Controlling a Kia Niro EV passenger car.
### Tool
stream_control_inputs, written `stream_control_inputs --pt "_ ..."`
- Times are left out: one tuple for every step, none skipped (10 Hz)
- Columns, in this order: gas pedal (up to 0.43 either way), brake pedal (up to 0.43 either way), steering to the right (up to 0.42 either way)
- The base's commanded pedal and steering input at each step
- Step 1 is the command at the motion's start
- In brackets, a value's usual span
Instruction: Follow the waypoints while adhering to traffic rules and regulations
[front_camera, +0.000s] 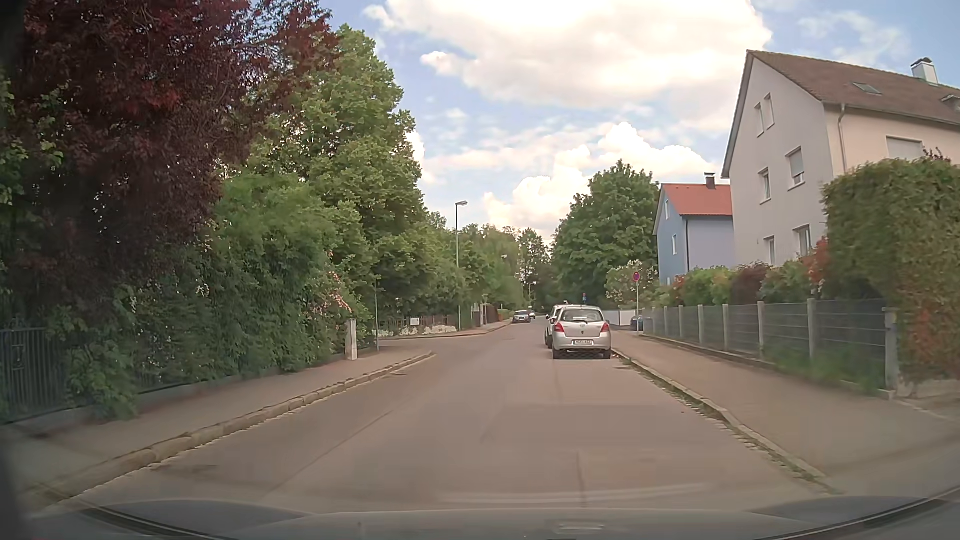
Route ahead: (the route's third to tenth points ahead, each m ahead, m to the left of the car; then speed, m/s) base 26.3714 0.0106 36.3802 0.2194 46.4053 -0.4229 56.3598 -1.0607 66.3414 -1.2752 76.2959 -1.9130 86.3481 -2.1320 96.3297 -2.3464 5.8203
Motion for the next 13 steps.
stream_control_inputs --pt "0.0 0.018 -0.079" --pt "0.0 0.018 -0.079" --pt "0.0 0.018 -0.078" --pt "0.0 0.018 -0.078" --pt "0.0 0.018 -0.073" --pt "0.0 0.018 -0.061" --pt "0.0 0.018 -0.049" --pt "0.0 0.018 -0.034" --pt "0.0 0.018 -0.026" --pt "0.008 0.018 -0.022" --pt "0.028 0.018 -0.014" --pt "0.047 0.018 -0.008" --pt "0.047 0.018 -0.008"
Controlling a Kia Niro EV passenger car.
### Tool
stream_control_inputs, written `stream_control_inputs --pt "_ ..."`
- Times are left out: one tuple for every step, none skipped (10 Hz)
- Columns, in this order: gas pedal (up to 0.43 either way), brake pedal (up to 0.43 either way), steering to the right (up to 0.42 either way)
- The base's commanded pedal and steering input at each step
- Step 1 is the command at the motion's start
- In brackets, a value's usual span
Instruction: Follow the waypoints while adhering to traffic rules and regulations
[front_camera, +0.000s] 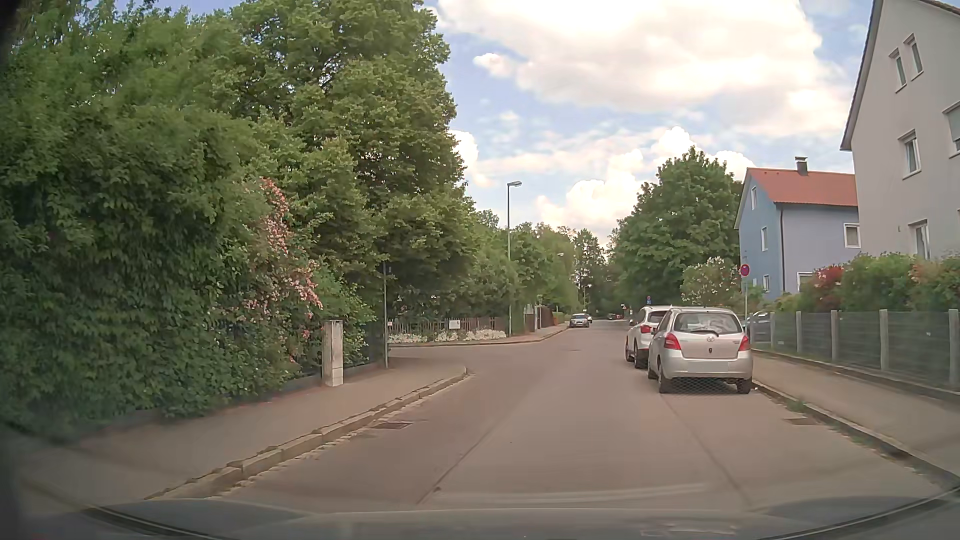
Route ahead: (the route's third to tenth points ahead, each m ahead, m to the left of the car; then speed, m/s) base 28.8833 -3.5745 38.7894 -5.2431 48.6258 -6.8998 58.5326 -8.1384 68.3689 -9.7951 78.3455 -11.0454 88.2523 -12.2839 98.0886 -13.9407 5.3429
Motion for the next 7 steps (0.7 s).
stream_control_inputs --pt "0.047 0.018 -0.006" --pt "0.047 0.018 -0.001" --pt "0.047 0.018 0.005" --pt "0.047 0.018 0.009" --pt "0.047 0.018 0.015" --pt "0.047 0.018 0.023" --pt "0.047 0.018 0.028"
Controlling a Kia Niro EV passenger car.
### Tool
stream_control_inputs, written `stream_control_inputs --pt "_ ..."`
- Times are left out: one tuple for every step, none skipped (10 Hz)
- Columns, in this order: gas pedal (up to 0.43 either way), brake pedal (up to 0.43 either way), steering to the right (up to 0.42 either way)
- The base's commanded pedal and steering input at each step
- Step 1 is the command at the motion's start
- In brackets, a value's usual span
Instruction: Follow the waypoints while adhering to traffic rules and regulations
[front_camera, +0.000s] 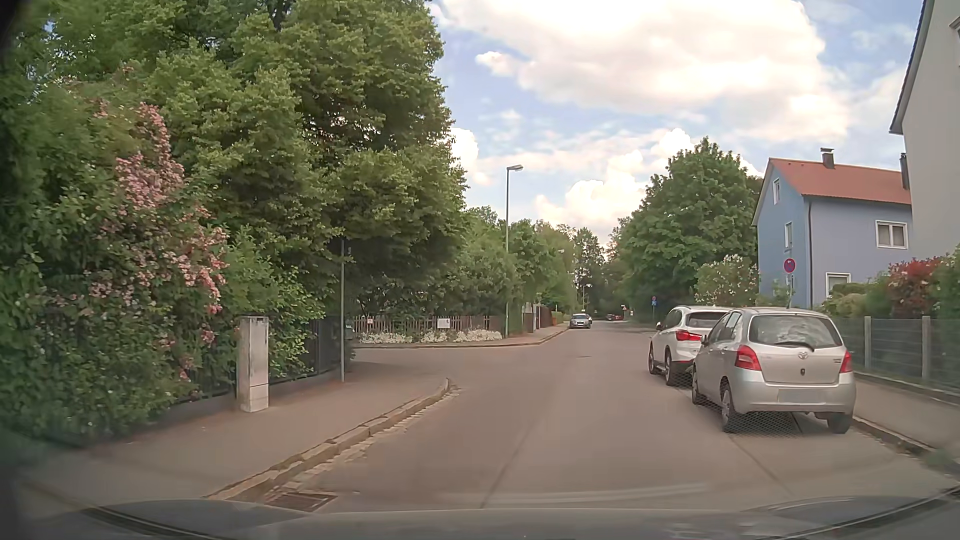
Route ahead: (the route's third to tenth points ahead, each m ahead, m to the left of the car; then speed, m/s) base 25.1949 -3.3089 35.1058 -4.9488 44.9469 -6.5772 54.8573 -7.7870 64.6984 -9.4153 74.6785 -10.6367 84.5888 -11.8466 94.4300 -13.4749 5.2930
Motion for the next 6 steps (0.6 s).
stream_control_inputs --pt "0.047 0.018 0.031" --pt "0.047 0.018 0.035" --pt "0.047 0.018 0.035" --pt "0.059 0.018 0.036" --pt "0.059 0.018 0.038" --pt "0.059 0.018 0.039"
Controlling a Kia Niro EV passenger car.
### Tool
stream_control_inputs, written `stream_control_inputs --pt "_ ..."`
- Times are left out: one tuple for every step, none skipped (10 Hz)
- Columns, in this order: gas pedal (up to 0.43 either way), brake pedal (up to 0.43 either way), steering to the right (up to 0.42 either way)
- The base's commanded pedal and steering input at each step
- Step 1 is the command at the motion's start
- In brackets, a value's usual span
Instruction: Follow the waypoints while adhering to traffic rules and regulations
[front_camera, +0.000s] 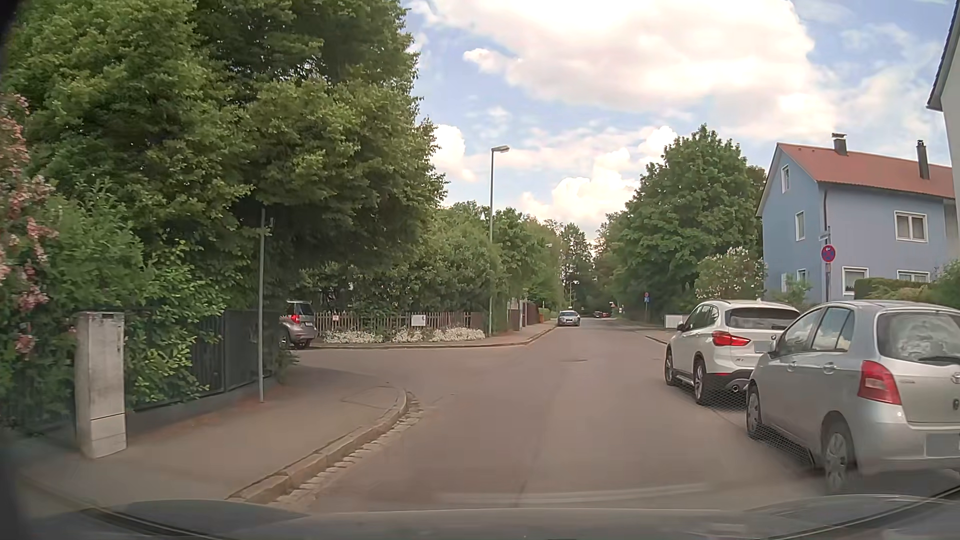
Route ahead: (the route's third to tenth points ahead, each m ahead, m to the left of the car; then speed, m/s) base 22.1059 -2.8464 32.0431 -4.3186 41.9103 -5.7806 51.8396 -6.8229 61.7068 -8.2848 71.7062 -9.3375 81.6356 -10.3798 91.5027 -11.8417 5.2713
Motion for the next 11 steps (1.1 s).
stream_control_inputs --pt "0.059 0.018 0.041" --pt "0.059 0.018 0.044" --pt "0.059 0.018 0.047" --pt "0.059 0.018 0.049" --pt "0.059 0.018 0.05" --pt "0.059 0.018 0.05" --pt "0.059 0.018 0.051" --pt "0.059 0.018 0.053" --pt "0.059 0.018 0.057" --pt "0.059 0.018 0.058" --pt "0.059 0.018 0.058"
